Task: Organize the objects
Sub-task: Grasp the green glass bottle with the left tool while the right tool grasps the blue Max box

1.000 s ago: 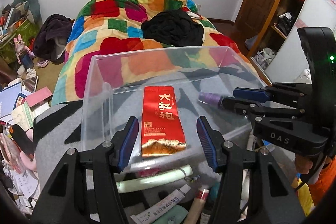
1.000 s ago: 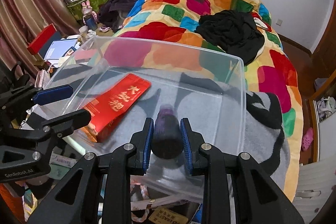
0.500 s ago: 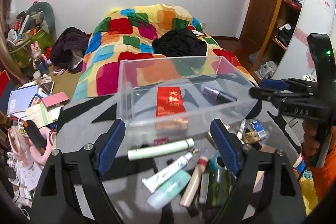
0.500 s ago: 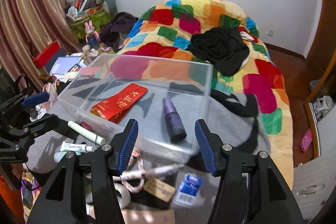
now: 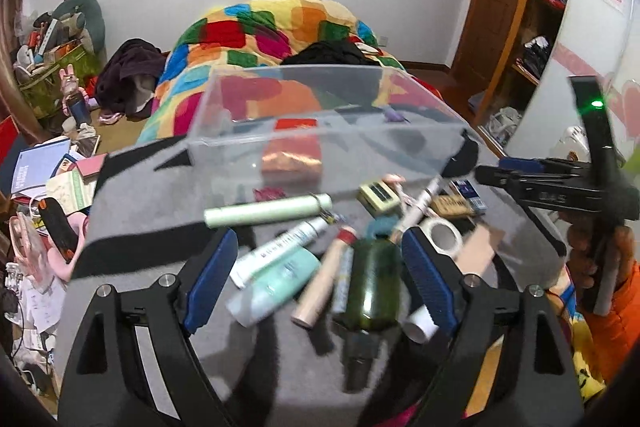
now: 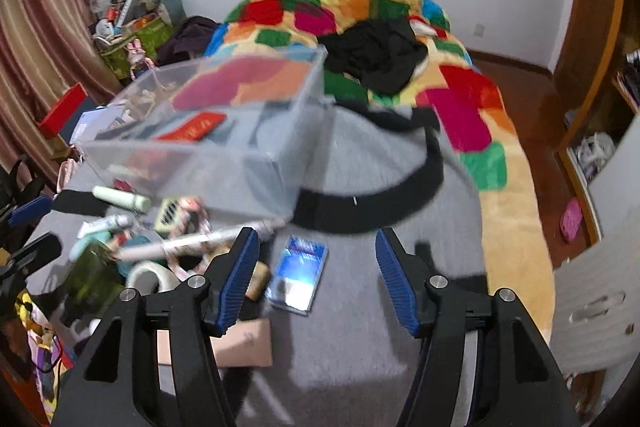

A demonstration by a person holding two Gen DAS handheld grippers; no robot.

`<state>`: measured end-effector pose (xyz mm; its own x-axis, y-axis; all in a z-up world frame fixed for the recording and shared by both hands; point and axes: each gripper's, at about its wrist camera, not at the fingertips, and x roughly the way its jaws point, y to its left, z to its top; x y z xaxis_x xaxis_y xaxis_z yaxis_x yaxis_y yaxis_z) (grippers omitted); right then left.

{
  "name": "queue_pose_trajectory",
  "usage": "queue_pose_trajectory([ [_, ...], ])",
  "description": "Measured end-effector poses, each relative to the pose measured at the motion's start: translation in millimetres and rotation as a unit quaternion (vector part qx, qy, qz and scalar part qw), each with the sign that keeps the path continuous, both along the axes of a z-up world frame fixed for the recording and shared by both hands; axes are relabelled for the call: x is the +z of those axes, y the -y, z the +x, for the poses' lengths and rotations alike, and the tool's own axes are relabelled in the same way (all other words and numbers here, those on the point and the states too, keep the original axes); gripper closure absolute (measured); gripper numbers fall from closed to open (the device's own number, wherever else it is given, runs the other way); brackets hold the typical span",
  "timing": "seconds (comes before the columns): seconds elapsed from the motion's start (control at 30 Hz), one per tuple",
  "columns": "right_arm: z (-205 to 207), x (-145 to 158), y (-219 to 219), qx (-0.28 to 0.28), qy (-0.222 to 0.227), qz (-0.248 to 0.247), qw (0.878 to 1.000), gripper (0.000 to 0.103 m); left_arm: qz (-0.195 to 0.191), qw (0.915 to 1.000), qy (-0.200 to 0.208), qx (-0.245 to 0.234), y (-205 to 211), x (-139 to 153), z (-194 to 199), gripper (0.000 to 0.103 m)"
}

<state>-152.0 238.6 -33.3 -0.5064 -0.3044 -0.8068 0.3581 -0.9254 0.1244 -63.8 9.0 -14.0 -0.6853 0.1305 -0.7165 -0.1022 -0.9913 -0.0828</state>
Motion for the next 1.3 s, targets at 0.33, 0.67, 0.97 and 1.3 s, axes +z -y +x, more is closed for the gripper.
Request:
queue_pose_trajectory([
  [0.33,4.4,-21.1,0.5,0.005,0.016,0.014,1.0,0.046,-0.016,0.9988,0.017,-0.043,-33.0,-21.5,4.6,0.042],
  [0.67,17.2,-18.3,4.0,0.029,-0.011,0.04,0.999,0.075,-0.003,0.9993,0.015,-0.034,-30.2,-29.7,8.1,0.061],
  [0.97,13.9,-16.5,-8.7,0.026,0.002,0.03,0.999,0.074,0.011,0.9997,-0.017,-0.013,-12.9,-4.4,11.8,0.062],
  [1.3,10.8,-25.7,10.1,0.044,-0.012,0.06,0.997,0.063,0.025,0.9977,-0.06,0.018,7.7,27.1,1.1,0.062],
])
